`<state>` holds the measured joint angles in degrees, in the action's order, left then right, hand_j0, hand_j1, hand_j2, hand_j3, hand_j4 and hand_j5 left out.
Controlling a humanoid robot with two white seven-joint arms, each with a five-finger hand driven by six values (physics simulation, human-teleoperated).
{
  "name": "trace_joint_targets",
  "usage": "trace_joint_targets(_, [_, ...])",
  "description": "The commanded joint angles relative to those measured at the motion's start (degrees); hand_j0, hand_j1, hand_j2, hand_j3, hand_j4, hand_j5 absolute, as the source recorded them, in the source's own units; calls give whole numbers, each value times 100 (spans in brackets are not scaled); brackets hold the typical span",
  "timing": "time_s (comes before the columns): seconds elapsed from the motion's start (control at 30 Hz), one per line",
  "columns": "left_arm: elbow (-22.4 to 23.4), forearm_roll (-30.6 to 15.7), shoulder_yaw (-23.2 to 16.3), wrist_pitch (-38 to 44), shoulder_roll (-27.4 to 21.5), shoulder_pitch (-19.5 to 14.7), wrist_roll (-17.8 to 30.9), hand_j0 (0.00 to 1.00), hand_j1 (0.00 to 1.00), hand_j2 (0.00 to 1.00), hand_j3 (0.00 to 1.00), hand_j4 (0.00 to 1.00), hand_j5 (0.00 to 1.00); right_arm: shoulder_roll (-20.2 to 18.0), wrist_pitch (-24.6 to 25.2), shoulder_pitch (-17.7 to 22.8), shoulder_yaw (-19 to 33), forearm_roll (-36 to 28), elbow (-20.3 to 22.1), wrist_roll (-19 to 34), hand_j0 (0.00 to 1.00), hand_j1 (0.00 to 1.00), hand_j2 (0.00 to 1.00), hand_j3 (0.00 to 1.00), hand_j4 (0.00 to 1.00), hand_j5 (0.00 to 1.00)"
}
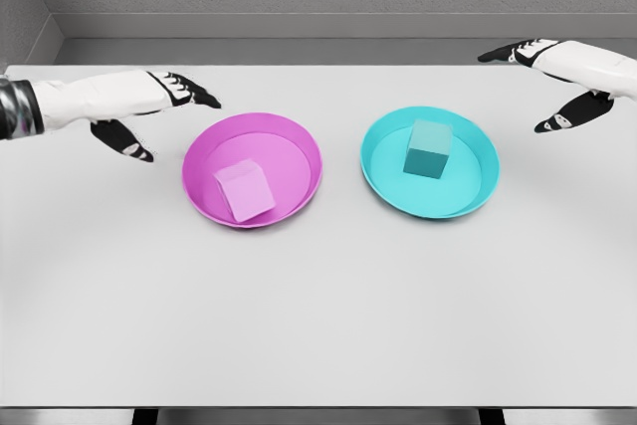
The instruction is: Place the blocks in the corresponding plates according to their colors
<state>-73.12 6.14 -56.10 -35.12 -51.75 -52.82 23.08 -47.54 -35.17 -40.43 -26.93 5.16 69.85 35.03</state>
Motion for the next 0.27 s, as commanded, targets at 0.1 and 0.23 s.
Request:
trace_joint_targets(0.1, [272, -166, 46, 12, -389, 131, -5, 100, 100, 100, 100, 100, 100, -10, 17, 9, 3, -42, 2, -3, 100, 100, 100, 100, 100, 100])
trace_joint_targets(0.23, [307, -166, 55, 12, -380, 131, -5, 100, 100, 100, 100, 100, 100, -10, 17, 35, 3, -41, 2, -3, 100, 100, 100, 100, 100, 100])
